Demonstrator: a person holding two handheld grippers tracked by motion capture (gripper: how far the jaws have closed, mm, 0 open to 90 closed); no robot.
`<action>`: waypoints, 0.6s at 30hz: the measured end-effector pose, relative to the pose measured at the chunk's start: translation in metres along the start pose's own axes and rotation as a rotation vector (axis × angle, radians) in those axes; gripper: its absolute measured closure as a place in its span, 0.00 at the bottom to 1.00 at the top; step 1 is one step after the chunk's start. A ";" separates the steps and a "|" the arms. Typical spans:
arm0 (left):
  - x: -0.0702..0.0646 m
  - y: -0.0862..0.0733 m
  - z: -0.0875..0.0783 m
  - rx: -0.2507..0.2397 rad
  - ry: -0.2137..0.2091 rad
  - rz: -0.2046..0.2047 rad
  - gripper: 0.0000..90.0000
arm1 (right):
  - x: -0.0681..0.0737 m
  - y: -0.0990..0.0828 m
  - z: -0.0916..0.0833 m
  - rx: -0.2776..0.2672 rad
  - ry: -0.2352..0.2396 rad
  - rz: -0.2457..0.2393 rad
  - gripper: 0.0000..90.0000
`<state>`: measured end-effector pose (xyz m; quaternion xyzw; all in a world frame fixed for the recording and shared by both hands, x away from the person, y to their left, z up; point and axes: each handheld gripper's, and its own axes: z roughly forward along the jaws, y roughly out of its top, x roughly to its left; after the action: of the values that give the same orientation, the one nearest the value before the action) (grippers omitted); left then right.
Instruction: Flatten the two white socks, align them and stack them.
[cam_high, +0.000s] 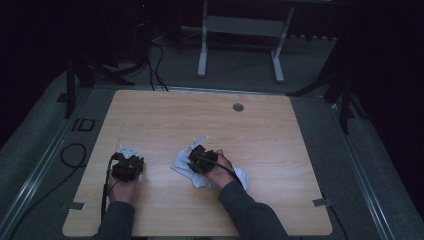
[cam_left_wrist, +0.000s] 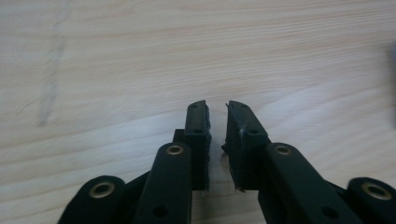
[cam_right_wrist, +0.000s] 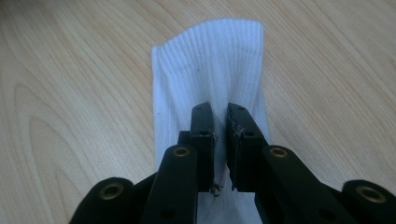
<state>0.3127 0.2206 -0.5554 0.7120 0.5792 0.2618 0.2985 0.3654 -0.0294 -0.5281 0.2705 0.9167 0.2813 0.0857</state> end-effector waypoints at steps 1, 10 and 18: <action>-0.007 0.001 -0.001 -0.010 -0.024 0.024 0.89 | 0.000 0.000 0.000 -0.001 0.002 0.000 0.90; -0.036 0.009 -0.007 -0.047 -0.146 0.088 0.92 | -0.002 -0.004 -0.003 -0.009 -0.008 0.010 0.74; -0.065 0.018 -0.002 -0.050 -0.211 0.160 0.97 | -0.005 -0.003 -0.024 -0.056 -0.018 0.006 0.70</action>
<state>0.3112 0.1544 -0.5427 0.7718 0.4791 0.2228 0.3537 0.3604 -0.0455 -0.5101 0.2731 0.9069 0.3046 0.1009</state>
